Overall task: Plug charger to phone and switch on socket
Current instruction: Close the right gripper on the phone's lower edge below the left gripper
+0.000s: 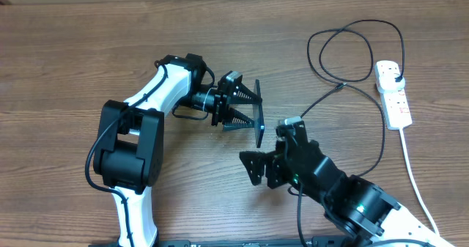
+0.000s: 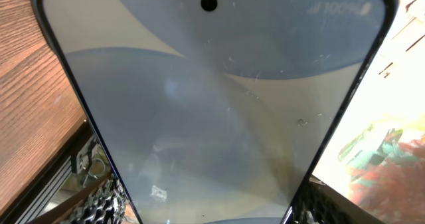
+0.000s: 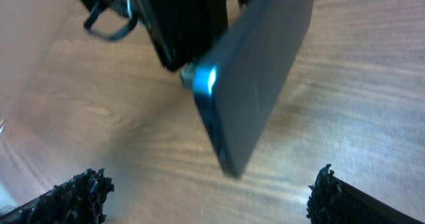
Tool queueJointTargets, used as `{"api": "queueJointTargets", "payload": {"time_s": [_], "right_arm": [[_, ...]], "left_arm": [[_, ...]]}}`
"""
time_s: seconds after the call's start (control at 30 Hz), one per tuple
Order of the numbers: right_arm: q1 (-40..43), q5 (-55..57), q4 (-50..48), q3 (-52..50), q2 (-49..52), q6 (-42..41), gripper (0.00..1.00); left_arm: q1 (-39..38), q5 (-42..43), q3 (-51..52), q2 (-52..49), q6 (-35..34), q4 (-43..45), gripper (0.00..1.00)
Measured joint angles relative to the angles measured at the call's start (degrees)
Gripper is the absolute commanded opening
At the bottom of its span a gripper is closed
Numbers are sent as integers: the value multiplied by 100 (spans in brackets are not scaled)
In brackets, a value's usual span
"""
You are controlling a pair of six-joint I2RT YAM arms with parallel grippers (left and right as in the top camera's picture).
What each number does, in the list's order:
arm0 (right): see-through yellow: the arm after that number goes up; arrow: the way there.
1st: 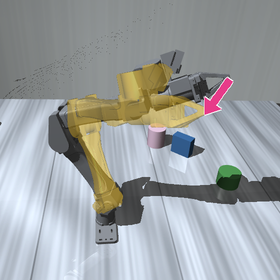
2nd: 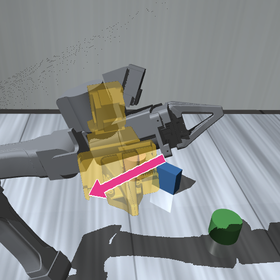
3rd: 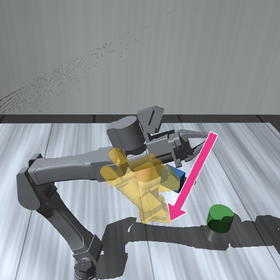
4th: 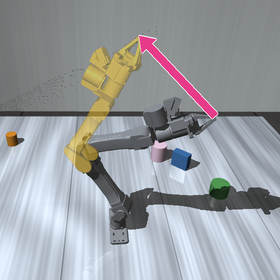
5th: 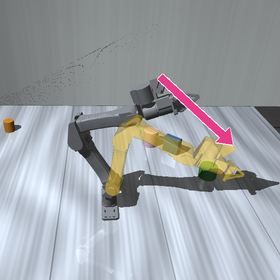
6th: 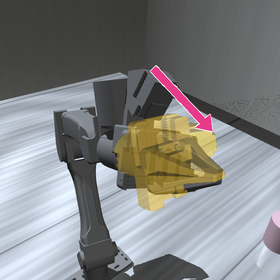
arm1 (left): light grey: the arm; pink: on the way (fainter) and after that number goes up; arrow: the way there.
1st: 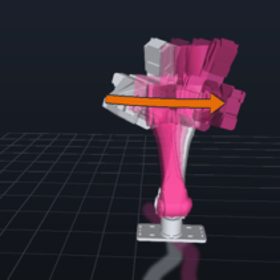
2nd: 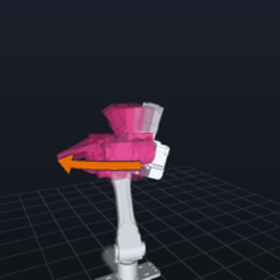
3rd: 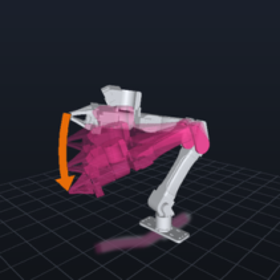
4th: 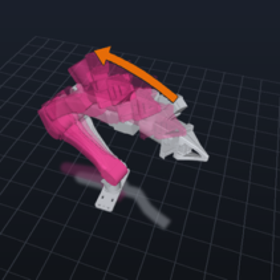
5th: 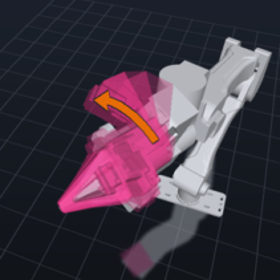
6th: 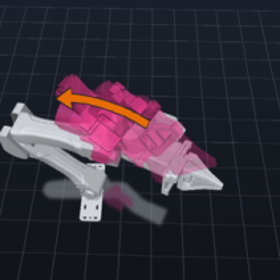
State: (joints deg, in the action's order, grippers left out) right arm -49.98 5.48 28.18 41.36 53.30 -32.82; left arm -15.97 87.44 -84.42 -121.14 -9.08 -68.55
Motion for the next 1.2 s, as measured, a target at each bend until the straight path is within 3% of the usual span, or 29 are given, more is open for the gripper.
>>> {"api": "queueJointTargets", "payload": {"time_s": [0.47,0.8,1.07,1.2], "right_arm": [[0,251,-492,2,776,61,100],[-37,1429,-962,2,778,393,100],[-37,1672,-1161,11,990,433,100],[-37,1777,-1414,11,1423,435,91]], "left_arm": [[0,-2,0,0,0,0,62],[0,0,0,0,0,4,62],[0,-2,0,0,0,39,62],[0,0,0,0,0,39,62]]}}
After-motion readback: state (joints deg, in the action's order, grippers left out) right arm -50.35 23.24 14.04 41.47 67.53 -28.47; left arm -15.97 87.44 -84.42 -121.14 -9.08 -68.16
